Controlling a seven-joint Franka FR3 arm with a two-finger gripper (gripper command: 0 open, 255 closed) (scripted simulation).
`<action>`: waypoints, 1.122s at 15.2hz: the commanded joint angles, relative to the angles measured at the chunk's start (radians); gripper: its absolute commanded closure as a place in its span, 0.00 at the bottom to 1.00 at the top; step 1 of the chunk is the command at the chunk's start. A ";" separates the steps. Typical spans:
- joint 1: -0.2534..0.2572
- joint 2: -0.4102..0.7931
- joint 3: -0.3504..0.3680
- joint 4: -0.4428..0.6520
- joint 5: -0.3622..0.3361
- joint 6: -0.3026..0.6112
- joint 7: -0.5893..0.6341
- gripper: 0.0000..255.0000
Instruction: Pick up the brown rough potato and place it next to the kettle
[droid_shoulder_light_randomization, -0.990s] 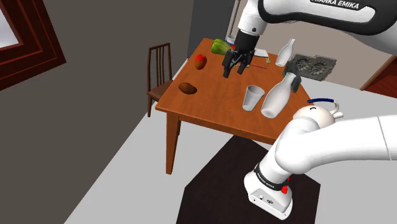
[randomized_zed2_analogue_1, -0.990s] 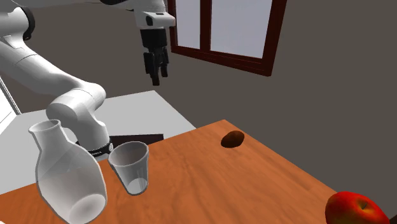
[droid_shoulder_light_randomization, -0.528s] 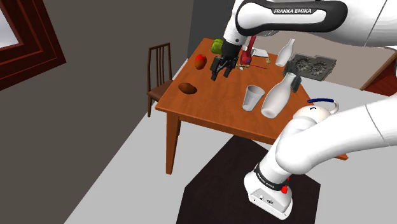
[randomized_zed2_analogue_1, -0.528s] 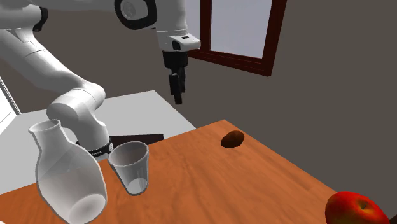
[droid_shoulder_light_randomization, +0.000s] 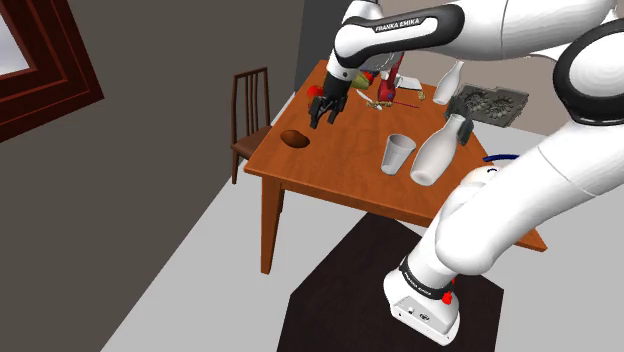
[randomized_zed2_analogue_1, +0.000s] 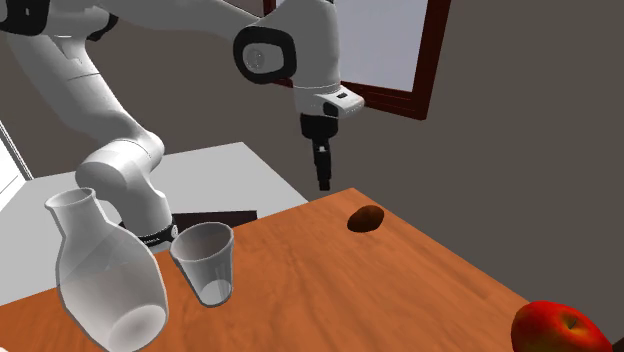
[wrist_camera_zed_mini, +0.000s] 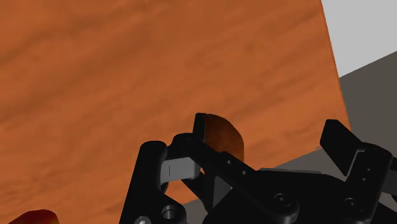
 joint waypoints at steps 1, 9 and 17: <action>0.012 0.085 -0.022 0.037 0.039 0.048 -0.056 0.00; 0.013 0.412 -0.045 0.256 0.235 0.130 -0.272 0.00; 0.013 0.471 -0.029 0.227 0.276 0.213 -0.299 0.00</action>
